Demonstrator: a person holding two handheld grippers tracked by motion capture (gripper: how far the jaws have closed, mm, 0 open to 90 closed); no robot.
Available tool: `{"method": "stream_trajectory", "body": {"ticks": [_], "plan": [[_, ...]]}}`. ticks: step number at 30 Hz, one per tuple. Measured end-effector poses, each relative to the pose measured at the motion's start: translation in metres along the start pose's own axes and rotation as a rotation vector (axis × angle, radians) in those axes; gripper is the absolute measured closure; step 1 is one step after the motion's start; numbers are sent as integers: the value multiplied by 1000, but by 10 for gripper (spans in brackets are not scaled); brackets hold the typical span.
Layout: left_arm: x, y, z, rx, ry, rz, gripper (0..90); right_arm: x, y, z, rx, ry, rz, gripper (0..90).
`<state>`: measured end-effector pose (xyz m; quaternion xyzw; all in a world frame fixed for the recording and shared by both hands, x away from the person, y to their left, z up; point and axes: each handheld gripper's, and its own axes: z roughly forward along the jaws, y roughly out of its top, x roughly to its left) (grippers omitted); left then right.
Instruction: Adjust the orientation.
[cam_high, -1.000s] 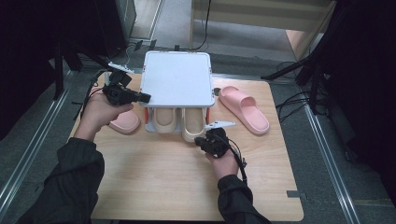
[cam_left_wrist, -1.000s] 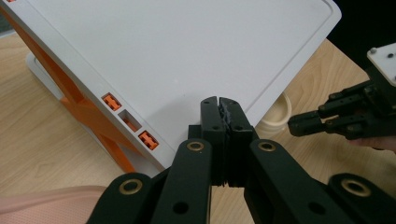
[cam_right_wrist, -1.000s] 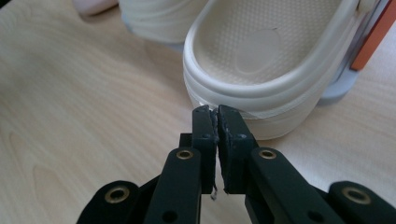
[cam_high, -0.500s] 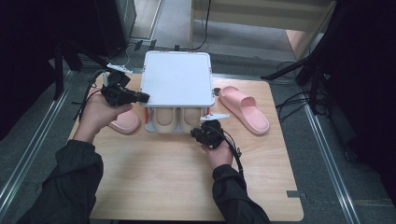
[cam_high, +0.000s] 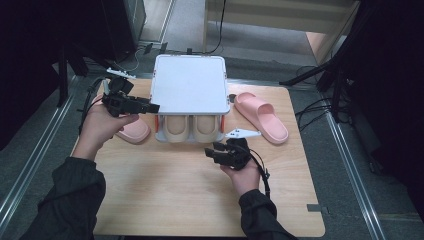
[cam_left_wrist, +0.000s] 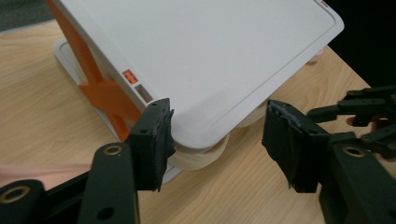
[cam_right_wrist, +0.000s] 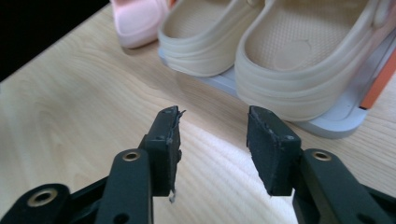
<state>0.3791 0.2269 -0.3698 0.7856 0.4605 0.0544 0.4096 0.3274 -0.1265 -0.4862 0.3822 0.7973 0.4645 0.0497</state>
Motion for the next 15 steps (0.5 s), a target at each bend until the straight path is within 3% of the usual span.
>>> {"method": "stream_trajectory", "body": {"ticks": [6, 10, 15], "plan": [[-4, -6, -5, 1, -5, 15, 347, 0, -6, -20, 17, 9, -29, 504], [-6, -12, -9, 7, -7, 24, 338, -1, -7, -35, 25, 48, -27, 459], [-9, -22, -18, -3, 3, 1, 343, -2, -14, -53, 29, 51, -105, 445]]}}
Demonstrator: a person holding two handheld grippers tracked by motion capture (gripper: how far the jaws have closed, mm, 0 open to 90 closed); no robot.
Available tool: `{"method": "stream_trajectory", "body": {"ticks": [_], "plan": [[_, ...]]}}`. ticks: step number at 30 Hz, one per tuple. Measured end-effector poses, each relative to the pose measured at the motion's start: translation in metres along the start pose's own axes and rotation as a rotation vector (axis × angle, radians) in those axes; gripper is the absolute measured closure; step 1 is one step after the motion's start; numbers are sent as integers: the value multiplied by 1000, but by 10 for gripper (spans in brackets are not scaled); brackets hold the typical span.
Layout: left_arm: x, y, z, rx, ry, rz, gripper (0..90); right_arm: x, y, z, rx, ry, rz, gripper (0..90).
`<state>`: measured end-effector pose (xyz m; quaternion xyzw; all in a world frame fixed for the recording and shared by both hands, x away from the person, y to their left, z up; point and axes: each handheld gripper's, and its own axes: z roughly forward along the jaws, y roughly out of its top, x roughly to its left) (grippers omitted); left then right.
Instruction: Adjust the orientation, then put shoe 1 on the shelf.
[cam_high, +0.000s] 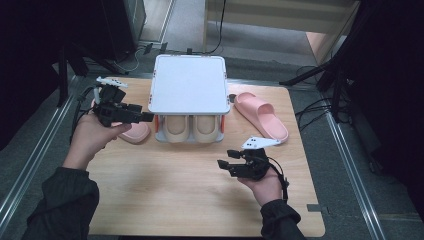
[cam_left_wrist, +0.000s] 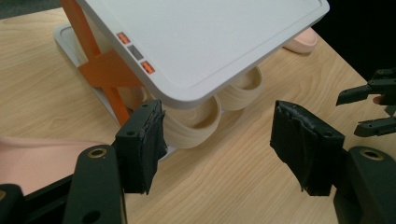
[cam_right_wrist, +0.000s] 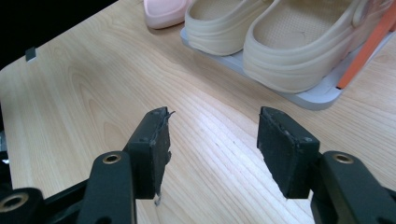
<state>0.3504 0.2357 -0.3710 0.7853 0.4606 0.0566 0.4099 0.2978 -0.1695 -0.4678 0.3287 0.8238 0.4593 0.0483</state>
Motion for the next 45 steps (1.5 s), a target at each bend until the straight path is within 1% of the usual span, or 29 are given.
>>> {"method": "stream_trajectory", "body": {"ticks": [4, 7, 8, 10, 13, 16, 18, 21, 22, 23, 24, 26, 27, 28, 29, 30, 32, 33, 34, 35, 36, 37, 38, 39, 40, 41, 42, 44, 45], "plan": [[0, -12, -3, -8, 6, -1, 342, -4, -1, -2, 5, 8, 6, 439], [5, -23, -6, -18, 18, -23, 342, -7, -1, -5, -2, 10, 28, 422], [10, -29, -7, -24, 35, -36, 342, -9, 0, -7, -5, 12, 38, 421], [12, -32, -8, -29, 44, -41, 342, -11, -1, -8, -9, 7, 40, 421], [19, -41, -8, -37, 64, -54, 343, -12, 0, -8, -12, 6, 44, 425], [29, -49, -7, -46, 77, -70, 349, -14, 1, -7, 1, 9, 38, 435], [36, -54, -4, -43, 95, -83, 354, -14, 1, -7, 9, 17, 39, 444], [47, -60, 0, -50, 94, -111, 361, -15, 1, -6, 13, 22, 36, 447], [51, -62, 3, -40, 118, -111, 361, -15, 1, -5, 16, 21, 38, 447], [53, -64, 5, -33, 125, -106, 368, -15, 1, -4, 21, 22, 41, 448], [55, -66, 7, -22, 122, -90, 386, -14, 1, -4, 21, 23, 39, 448], [60, -69, 10, -38, 105, -74, 418, -15, 0, -4, 24, 23, 35, 449], [62, -72, 13, -42, 100, -77, 443, -15, -1, -4, 27, 20, 35, 455], [66, -73, 15, -35, 100, -81, 465, -15, -1, -5, 26, 16, 37, 455], [68, -74, 16, -32, 103, -80, 506, -16, -2, -6, 21, 13, 45, 455], [71, -76, 17, -25, 107, -85, 506, -16, -2, -6, 21, 13, 45, 455], [78, -78, 19, -16, 104, -99, 539, -17, -3, -7, 20, 6, 52, 458], [82, -79, 21, -9, 108, -115, 539, -17, -3, -8, 14, 2, 54, 460], [88, -81, 22, 1, 112, -138, 561, -17, -3, -8, 10, 0, 54, 461], [91, -82, 23, 7, 116, -144, 592, -17, -3, -8, 8, -3, 54, 463], [95, -84, 24, 7, 135, -144, 604, -17, -3, -8, 7, -6, 54, 463], [97, -84, 24, 12, 141, -151, 636, -17, -4, -8, 12, -13, 57, 463], [101, -84, 25, 20, 150, -176, 663, -17, -5, -8, 13, -16, 57, 463], [104, -84, 25, 22, 179, -191, 701, -16, -5, -8, 13, -19, 56, 463], [106, -83, 25, 20, 201, -183, 771, -16, -6, -8, 17, -19, 61, 465], [108, -83, 25, 14, 212, -177, 803, -16, -6, -8, 16, -19, 62, 465], [111, -82, 26, 10, 213, -182, 835, -15, -7, -8, 19, -16, 69, 468], [117, -81, 30, 7, 216, -203, 868, -14, -9, -8, 26, -14, 77, 475], [119, -80, 32, 9, 213, -212, 881, -13, -10, -8, 29, -16, 69, 475]]}}
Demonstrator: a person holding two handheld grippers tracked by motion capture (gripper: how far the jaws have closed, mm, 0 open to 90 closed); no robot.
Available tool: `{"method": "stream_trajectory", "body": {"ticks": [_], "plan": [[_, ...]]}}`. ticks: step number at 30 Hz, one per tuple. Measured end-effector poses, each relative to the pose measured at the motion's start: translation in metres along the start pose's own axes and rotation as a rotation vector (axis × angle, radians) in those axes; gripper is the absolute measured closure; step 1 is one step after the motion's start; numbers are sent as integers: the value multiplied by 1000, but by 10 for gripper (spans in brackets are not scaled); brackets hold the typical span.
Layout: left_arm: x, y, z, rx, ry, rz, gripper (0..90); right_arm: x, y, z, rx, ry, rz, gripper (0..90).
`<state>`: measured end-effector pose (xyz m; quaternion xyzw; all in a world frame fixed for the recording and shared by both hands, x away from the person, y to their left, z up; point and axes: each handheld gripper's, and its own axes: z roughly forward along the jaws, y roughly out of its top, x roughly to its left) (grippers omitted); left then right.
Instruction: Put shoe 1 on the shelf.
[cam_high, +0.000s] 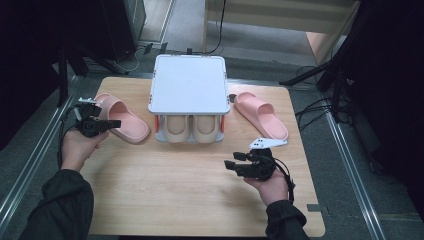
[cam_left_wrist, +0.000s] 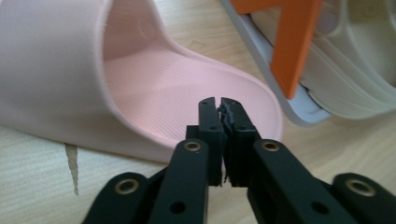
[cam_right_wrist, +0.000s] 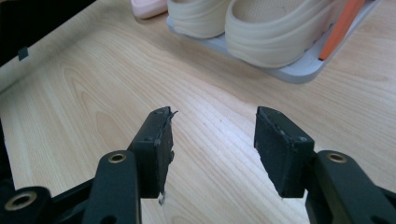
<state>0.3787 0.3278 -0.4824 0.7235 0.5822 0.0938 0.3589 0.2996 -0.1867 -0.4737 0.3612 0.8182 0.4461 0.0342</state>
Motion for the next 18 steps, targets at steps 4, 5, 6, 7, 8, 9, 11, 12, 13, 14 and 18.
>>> {"method": "stream_trajectory", "body": {"ticks": [4, 5, 6, 7, 8, 9, 11, 12, 13, 14, 18], "plan": [[8, 2, 12, 15, 12, -26, 890, 3, -5, -2, 9, -19, 10, 475], [9, 3, 14, 25, 19, -26, 891, 3, -5, -2, 6, -20, 9, 475], [11, 3, 17, 24, 25, -31, 891, 4, -6, -2, 3, -21, 6, 475], [13, 2, 19, 23, 28, -36, 891, 4, -8, -4, -1, -26, 14, 473], [14, 2, 20, 23, 29, -41, 891, 4, -8, -4, -1, -26, 14, 473], [16, 2, 22, 26, 27, -51, 891, 4, -8, -4, -1, -29, 17, 473], [19, 0, 24, 38, 22, -63, 891, 3, -10, -5, 4, -34, 15, 473], [21, 0, 25, 43, 23, -71, 891, 3, -10, -6, 4, -37, 18, 473], [22, -2, 25, 37, 16, -73, 892, 3, -10, -6, 3, -38, 20, 473], [23, -2, 24, 39, 15, -73, 892, 3, -10, -6, 3, -37, 21, 473], [25, -5, 22, 30, 26, -73, 892, 4, -9, -3, 13, -33, 12, 472]]}}
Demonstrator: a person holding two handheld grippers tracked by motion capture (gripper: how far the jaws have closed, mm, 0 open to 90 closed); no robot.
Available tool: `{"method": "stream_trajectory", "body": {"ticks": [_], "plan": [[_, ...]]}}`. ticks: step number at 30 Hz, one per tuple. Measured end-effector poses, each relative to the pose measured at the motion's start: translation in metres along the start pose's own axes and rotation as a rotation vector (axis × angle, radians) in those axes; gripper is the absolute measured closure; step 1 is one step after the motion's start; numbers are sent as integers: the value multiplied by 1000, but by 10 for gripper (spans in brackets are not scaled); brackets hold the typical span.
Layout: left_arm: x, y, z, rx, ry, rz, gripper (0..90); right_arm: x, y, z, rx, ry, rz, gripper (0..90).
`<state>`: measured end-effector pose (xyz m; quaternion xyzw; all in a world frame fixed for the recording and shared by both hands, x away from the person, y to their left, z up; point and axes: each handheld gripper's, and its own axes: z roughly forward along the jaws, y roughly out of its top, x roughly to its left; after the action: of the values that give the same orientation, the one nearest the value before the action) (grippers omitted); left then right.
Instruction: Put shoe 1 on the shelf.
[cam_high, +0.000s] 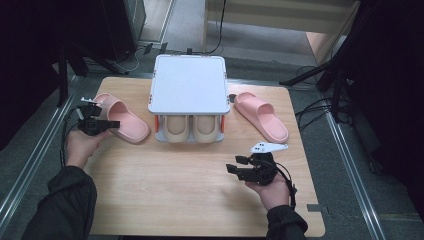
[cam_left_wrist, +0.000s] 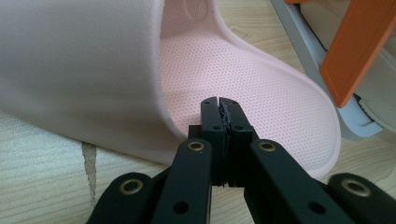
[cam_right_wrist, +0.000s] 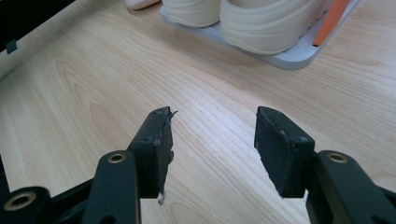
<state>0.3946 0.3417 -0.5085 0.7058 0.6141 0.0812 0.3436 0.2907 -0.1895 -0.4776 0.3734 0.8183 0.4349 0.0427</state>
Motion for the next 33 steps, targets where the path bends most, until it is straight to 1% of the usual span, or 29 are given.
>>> {"method": "stream_trajectory", "body": {"ticks": [3, 5, 7, 12, 15, 19, 20, 21, 22, 23, 25, 26, 28, 29, 31, 32, 33], "plan": [[1, -2, -3, 4, 10, 5, 892, 1, 2, 2, 1, 7, -9, 473], [3, -5, -6, 6, 12, -1, 890, 1, 3, 4, 6, 13, -14, 472], [5, -8, -10, 9, 16, 2, 889, 1, 5, 8, 8, 21, -23, 473], [13, -18, -21, 2, 35, -19, 889, 4, 11, 16, 14, 44, -39, 473], [17, -23, -27, 0, 42, -25, 888, 6, 15, 22, 21, 60, -55, 473], [21, -28, -34, -12, 48, -38, 888, 9, 19, 28, 35, 71, -70, 473], [22, -29, -35, -7, 65, -38, 886, 9, 20, 29, 36, 76, -74, 472], [23, -30, -35, 11, 105, -28, 866, 10, 20, 30, 38, 76, -73, 473], [24, -32, -34, 32, 110, -31, 863, 10, 21, 31, 39, 77, -76, 472], [26, -33, -34, 35, 89, -49, 853, 10, 21, 31, 41, 77, -75, 472], [28, -34, -37, 14, 73, -65, 846, 10, 22, 32, 39, 80, -76, 472], [28, -33, -39, -4, 66, -72, 838, 10, 22, 33, 37, 82, -80, 472], [26, -32, -43, -29, 50, -79, 796, 10, 23, 33, 41, 79, -78, 472], [24, -31, -43, -35, 53, -68, 761, 10, 22, 33, 44, 78, -79, 472], [22, -29, -42, -43, 68, -61, 639, 10, 22, 33, 40, 77, -81, 473], [22, -28, -41, -50, 69, -58, 592, 10, 22, 32, 37, 77, -76, 473], [22, -28, -41, -55, 71, -64, 564, 10, 22, 31, 36, 74, -74, 472]]}}
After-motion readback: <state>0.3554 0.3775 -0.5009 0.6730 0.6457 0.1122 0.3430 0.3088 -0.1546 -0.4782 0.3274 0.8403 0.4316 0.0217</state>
